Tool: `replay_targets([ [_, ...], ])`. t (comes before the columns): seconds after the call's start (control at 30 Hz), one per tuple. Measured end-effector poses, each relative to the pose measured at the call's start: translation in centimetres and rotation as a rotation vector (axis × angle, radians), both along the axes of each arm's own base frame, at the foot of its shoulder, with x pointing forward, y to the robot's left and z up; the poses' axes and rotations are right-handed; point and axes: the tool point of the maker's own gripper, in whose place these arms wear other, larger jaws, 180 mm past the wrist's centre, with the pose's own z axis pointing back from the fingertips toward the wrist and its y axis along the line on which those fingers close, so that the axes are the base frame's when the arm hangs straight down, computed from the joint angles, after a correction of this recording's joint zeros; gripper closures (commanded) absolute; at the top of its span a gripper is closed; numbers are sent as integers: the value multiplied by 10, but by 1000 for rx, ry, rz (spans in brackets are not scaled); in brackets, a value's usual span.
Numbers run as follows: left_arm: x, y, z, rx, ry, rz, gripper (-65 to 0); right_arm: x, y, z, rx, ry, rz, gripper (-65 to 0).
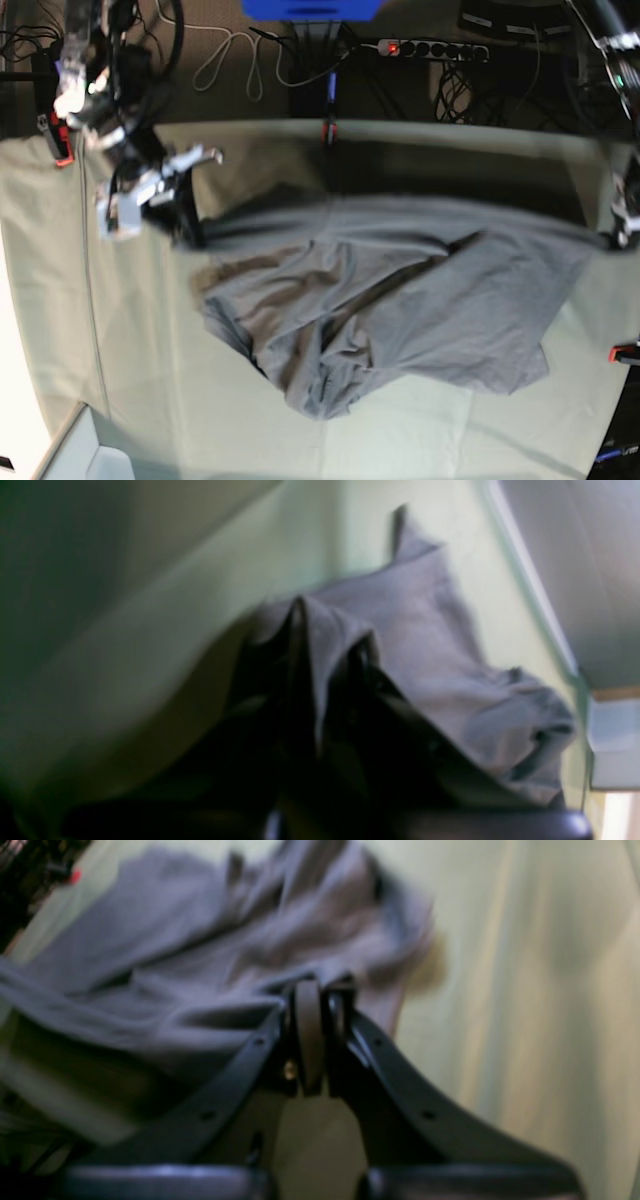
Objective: Layout the t-shirt on the table in an organized manner, then fold the t-shirt properly
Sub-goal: 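Lift the shirt with both grippers and fling it flat onto the table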
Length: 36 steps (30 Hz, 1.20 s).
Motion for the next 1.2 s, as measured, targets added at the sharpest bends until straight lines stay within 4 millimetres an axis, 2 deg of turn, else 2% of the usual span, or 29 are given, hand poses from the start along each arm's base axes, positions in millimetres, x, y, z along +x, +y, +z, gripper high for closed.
replay_targets([
  [0.1,55,-17,46,59,-102,-111,-1,39,1,24,-32,-50,16,0],
  [0.23,116,-49,101,126,-200,-243,-1,96,-2,60,-85,-97,29,0],
  [0.33,162,-78,138,173,-235,-350,-1,144,-8,97,-105,-162,29,0],
  [0.4,193,-98,173,183,-304,-407,-1,177,-15,127,-102,-210,11,0],
  [0.5,236,-101,216,184,-332,-405,-1,218,-38,176,-111,-293,-17,0],
  [0.53,246,-100,227,178,-336,-406,-1,230,-48,185,-119,-295,-34,0],
  [0.6,266,-84,253,177,-332,-356,-1,254,-67,214,-120,-320,-73,0],
  [0.67,284,-89,282,177,-344,-353,-1,273,-76,252,-83,-397,-100,0],
  [0.77,298,-113,343,168,-438,-395,-2,284,-86,315,-59,-528,-113,0],
  [0.83,297,-113,375,178,-510,-383,-3,285,-99,355,-63,-601,-139,0],
  [0.9,296,-107,375,181,-510,-373,-3,281,-118,380,-64,-643,-170,0],
  [0.97,298,-108,354,172,-460,-377,-4,275,-139,401,-62,-677,-213,0],
  [1.03,300,-120,337,161,-419,-410,-3,269,-144,415,-55,-717,-227,0],
  [1.07,300,-124,337,167,-416,-421,-2,265,-141,420,-54,-735,-222,0],
  [1.13,296,-132,354,197,-452,-442,-2,251,-140,416,-75,-761,-225,0],
  [1.17,292,-132,368,212,-490,-444,-2,243,-144,405,-94,-762,-226,0],
  [1.2,286,-127,383,231,-537,-435,-2,237,-148,385,-114,-735,-231,0],
])
